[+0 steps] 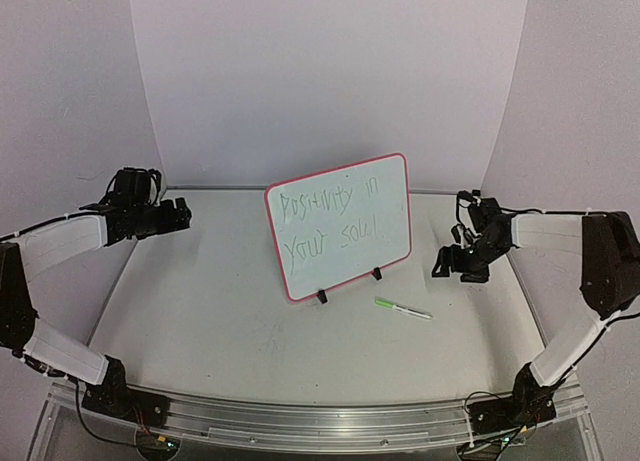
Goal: Write a sentence on the whiteboard
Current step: Reset both arms
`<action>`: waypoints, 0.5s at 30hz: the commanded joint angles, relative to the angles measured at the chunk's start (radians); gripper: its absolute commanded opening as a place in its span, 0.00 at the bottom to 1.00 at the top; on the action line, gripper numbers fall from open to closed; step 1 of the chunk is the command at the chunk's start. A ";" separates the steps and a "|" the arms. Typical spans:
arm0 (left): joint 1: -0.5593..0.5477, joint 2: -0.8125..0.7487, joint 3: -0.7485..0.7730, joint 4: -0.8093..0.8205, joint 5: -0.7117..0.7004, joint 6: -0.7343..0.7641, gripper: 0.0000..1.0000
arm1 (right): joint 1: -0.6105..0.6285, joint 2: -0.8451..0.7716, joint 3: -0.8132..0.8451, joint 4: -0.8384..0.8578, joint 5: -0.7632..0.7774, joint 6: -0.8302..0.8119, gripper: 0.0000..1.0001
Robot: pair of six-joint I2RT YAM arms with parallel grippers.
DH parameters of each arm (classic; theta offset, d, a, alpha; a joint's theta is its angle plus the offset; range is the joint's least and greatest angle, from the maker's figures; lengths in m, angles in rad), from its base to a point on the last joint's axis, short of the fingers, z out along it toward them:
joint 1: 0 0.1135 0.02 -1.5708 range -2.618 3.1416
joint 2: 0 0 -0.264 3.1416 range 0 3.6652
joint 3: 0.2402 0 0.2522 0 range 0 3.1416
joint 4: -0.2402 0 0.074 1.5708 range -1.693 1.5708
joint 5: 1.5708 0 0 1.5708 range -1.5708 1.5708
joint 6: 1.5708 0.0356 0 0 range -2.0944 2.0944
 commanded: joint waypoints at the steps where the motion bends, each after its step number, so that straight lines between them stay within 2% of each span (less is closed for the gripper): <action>1: 0.073 0.006 0.014 0.149 -0.119 0.027 0.96 | -0.080 -0.165 -0.002 0.140 0.079 0.003 0.85; 4: 0.076 -0.002 0.008 0.225 -0.239 0.095 0.99 | -0.130 -0.261 -0.074 0.274 0.083 0.007 0.85; 7: 0.076 -0.021 -0.059 0.362 -0.345 0.169 0.99 | -0.152 -0.346 -0.170 0.423 0.102 0.005 0.85; 11: 0.076 -0.040 -0.192 0.562 -0.381 0.244 1.00 | -0.155 -0.445 -0.320 0.622 0.168 -0.008 0.85; 15: 0.076 -0.034 -0.285 0.656 -0.411 0.247 0.99 | -0.156 -0.516 -0.474 0.794 0.246 -0.016 0.84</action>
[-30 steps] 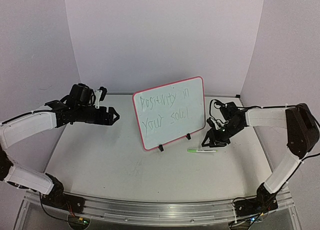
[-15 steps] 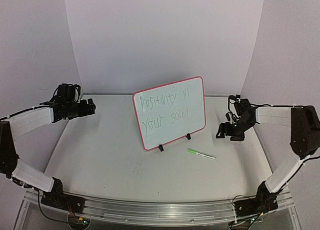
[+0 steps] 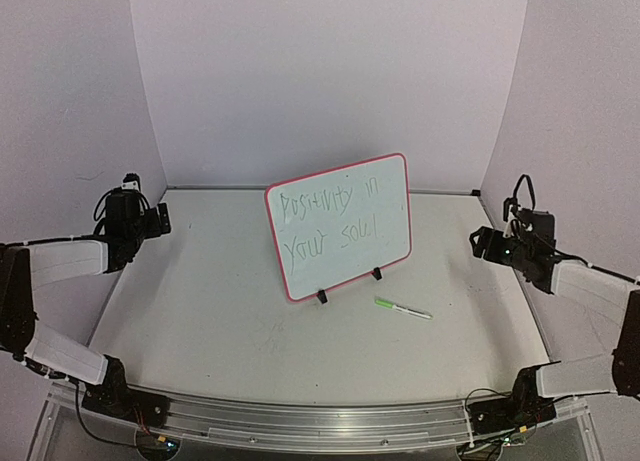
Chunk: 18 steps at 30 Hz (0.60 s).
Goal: Write a sentence on the whiteboard
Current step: Reset both arms
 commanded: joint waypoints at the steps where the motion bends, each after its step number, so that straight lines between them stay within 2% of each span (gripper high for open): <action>1: -0.002 -0.011 -0.080 0.196 -0.084 0.048 0.99 | 0.001 -0.060 -0.141 0.271 0.117 -0.021 0.84; 4: -0.003 -0.006 -0.111 0.184 -0.087 0.024 0.99 | 0.001 -0.083 -0.219 0.355 0.166 -0.048 0.84; 10: -0.002 -0.007 -0.213 0.254 -0.124 0.010 0.99 | 0.001 -0.111 -0.254 0.373 0.213 -0.077 0.84; 18: -0.003 0.009 -0.213 0.277 -0.138 0.028 0.99 | 0.001 -0.118 -0.269 0.385 0.210 -0.071 0.84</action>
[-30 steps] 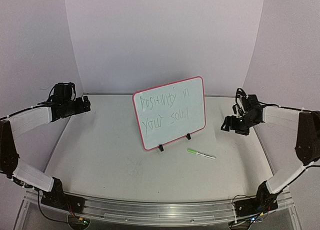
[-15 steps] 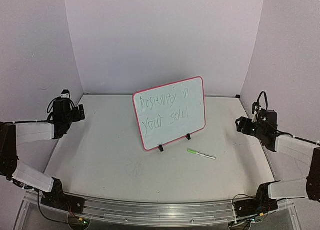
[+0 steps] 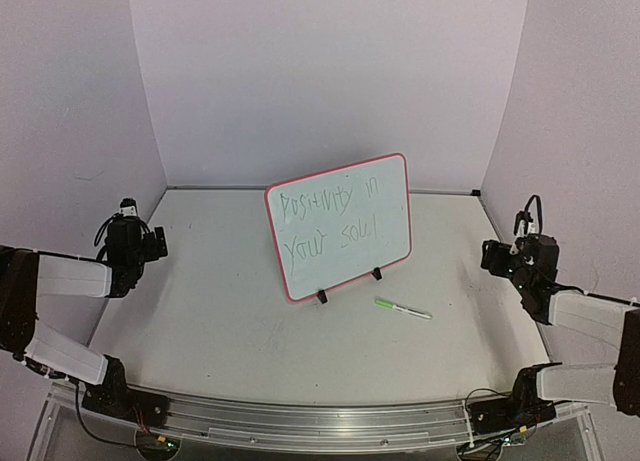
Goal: Write a sentence on the whiteboard
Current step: Reset both arms
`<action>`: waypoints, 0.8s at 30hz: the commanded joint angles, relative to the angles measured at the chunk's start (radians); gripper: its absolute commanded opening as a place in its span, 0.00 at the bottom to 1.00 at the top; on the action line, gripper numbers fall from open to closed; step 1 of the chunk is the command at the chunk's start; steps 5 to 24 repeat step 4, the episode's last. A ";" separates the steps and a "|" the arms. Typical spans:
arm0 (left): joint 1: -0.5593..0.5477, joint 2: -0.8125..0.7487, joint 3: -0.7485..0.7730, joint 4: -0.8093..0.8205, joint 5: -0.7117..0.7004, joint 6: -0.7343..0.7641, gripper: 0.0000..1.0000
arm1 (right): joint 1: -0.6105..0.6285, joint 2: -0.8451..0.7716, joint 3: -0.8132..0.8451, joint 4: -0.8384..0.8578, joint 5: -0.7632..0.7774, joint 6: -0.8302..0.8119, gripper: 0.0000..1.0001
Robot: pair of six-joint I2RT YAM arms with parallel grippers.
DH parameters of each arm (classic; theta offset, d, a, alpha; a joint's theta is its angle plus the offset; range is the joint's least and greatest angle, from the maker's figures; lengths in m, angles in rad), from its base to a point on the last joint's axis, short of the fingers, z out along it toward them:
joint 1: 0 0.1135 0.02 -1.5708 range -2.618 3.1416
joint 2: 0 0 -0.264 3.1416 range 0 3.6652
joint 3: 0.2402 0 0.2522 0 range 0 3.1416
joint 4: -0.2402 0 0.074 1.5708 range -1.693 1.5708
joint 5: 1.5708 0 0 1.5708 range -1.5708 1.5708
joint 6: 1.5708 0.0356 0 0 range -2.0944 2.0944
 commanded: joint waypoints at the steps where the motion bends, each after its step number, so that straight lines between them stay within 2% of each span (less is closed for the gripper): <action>1: -0.002 0.006 0.005 0.075 -0.031 0.009 0.99 | 0.001 -0.023 -0.015 0.051 0.024 -0.011 0.84; 24: -0.002 0.008 0.006 0.080 -0.029 0.009 0.99 | 0.001 -0.029 -0.019 0.053 0.021 -0.009 0.84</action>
